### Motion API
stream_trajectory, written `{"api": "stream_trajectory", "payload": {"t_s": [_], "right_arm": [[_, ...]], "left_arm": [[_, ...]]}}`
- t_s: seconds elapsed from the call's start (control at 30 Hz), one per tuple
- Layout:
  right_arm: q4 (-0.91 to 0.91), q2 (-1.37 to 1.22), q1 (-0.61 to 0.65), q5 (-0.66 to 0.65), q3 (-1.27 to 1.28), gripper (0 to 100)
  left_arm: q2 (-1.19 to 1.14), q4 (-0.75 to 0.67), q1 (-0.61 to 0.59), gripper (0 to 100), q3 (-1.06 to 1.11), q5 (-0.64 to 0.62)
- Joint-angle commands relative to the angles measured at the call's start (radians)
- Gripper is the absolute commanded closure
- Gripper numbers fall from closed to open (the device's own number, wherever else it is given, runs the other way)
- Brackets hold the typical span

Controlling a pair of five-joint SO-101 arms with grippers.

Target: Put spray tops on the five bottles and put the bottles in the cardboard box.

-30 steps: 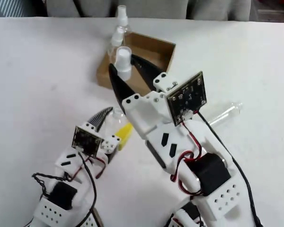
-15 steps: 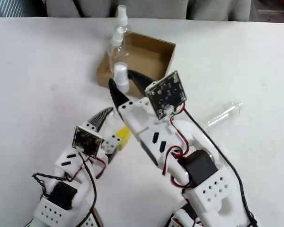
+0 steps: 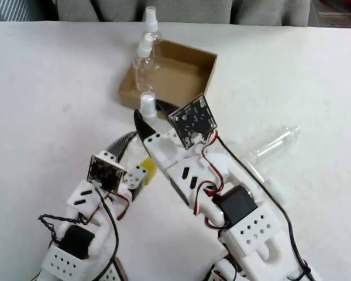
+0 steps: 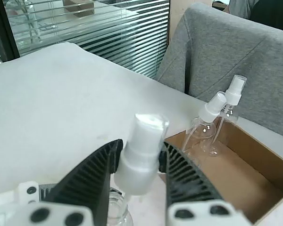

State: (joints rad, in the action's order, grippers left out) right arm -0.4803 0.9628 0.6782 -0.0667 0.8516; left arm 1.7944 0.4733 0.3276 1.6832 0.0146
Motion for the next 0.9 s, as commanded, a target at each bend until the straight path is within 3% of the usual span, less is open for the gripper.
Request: {"api": "stream_trajectory", "payload": {"t_s": [0.0,0.43,0.67,0.87], "right_arm": [[0.027,0.013,0.024,0.061,0.009,98.3],[0.024,0.010,0.047,0.078,0.060,98.1],[0.019,0.015,0.048,0.083,0.071,82.1],[0.018,0.124,0.042,0.083,0.064,81.5]], "left_arm": [[0.002,-0.002,-0.012,95,-0.009,-0.011],[0.002,-0.002,-0.012,95,-0.008,-0.011],[0.002,-0.002,-0.012,95,-0.008,-0.011],[0.002,-0.002,-0.013,95,-0.008,-0.011]]}}
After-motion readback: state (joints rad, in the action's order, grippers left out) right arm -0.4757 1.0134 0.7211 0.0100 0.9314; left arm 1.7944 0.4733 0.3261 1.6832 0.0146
